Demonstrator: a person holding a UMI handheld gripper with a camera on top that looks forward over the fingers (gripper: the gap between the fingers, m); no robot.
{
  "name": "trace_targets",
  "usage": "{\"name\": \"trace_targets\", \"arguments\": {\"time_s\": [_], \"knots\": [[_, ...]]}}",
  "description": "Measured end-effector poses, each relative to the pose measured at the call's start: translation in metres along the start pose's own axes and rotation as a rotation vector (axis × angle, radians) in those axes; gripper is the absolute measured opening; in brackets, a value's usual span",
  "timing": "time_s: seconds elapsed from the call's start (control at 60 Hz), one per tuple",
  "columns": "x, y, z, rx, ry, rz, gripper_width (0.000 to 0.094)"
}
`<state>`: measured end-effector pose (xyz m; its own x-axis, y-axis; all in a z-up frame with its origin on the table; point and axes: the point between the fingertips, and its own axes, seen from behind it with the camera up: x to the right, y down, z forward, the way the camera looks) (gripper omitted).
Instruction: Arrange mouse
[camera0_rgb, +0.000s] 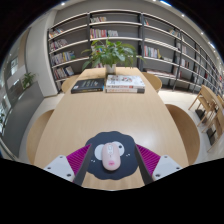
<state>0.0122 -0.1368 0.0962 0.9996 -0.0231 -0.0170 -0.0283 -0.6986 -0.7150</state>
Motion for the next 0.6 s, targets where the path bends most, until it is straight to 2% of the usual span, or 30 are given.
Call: {"name": "trace_targets", "arguments": {"time_s": [0.167,0.6], "knots": [[0.012,-0.009,-0.071,0.048,-0.005,0.021,0.0834],[0.047,0.064,-0.188,0.073,-0.002,-0.004,0.0825]]}}
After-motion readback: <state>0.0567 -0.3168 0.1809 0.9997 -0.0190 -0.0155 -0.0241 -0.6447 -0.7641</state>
